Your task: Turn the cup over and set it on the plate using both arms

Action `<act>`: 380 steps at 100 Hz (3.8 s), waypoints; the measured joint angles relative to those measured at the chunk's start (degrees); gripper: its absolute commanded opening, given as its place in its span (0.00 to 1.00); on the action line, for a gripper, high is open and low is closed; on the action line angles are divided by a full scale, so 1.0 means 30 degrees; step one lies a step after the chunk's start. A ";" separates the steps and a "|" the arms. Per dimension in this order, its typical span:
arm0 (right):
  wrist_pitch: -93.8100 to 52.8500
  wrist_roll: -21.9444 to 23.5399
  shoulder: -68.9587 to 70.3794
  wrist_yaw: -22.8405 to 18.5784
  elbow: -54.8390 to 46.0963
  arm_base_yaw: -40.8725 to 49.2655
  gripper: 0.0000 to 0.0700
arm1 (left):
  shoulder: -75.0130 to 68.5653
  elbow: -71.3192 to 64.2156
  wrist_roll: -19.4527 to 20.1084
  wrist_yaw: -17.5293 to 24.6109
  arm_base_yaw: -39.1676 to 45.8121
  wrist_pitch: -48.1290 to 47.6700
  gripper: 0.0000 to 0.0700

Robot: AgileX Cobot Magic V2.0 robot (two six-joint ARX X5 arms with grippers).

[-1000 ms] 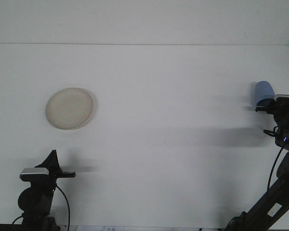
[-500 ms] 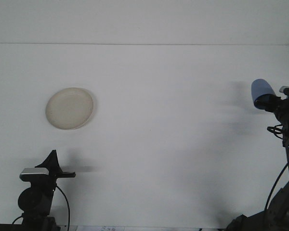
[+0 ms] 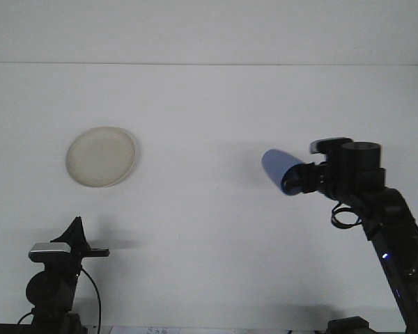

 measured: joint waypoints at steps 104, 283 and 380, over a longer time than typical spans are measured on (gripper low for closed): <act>-0.9508 -0.1719 0.9821 0.3133 0.5253 1.3981 0.00 | 0.0000 0.0000 0.0000 0.0000 0.0000 0.0000 0.02; 0.0255 0.1122 -2.1034 1.2648 -0.8845 1.4032 0.72 | 0.0000 0.0000 -0.0328 0.0000 0.0000 0.0007 0.02; 0.0342 0.1129 -2.1019 1.2648 -0.8888 1.4032 0.72 | 1.2145 1.5926 -0.4328 0.9828 -0.0809 -0.7737 0.73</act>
